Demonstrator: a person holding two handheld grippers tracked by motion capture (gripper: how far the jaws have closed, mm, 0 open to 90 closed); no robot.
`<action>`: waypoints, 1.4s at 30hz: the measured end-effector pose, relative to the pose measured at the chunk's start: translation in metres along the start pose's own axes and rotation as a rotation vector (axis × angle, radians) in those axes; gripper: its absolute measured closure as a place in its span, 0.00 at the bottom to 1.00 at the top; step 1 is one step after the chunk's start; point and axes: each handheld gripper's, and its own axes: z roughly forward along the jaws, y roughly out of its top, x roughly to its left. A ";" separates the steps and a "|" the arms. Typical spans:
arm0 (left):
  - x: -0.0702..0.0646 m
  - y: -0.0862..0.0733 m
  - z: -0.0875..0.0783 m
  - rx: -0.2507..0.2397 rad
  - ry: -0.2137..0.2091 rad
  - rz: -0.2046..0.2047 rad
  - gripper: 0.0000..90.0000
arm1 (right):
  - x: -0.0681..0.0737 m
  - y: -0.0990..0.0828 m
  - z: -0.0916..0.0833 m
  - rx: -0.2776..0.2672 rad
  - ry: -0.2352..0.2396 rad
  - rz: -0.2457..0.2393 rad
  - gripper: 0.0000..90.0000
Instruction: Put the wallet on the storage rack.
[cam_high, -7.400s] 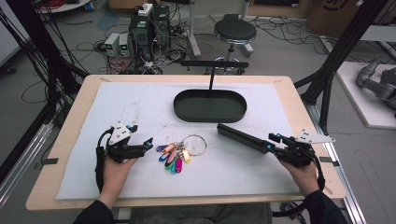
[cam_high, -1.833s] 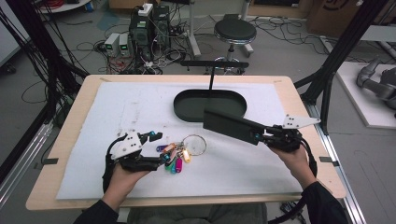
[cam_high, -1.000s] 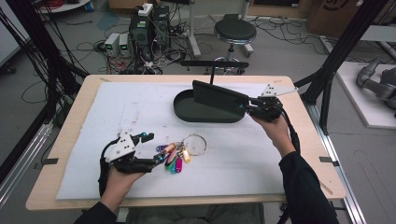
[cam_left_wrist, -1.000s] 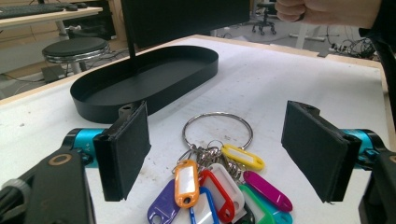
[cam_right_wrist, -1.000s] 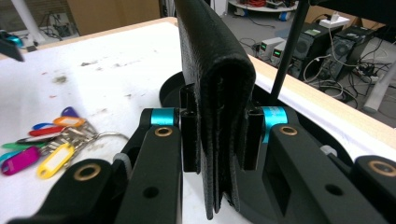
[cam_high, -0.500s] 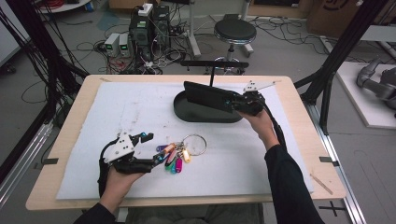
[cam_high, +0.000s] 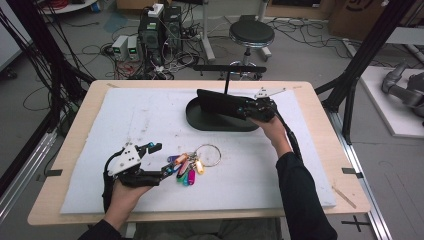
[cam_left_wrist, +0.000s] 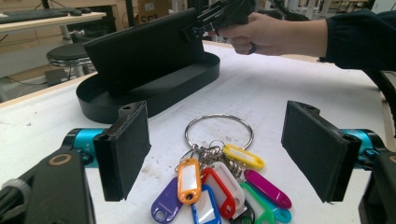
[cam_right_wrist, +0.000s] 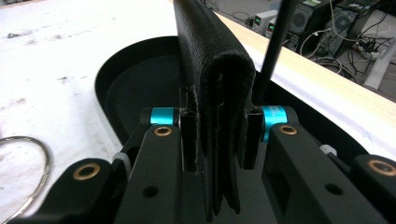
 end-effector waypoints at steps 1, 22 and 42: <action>0.000 0.000 -0.001 -0.002 0.000 -0.004 0.26 | -0.002 -0.001 0.000 0.002 -0.006 0.001 0.84; 0.000 -0.003 -0.003 0.012 0.005 -0.012 0.26 | -0.016 -0.016 0.000 0.156 -0.062 0.063 0.77; 0.004 -0.002 0.000 0.020 0.014 -0.009 0.26 | -0.017 -0.006 -0.039 0.111 -0.116 0.117 0.46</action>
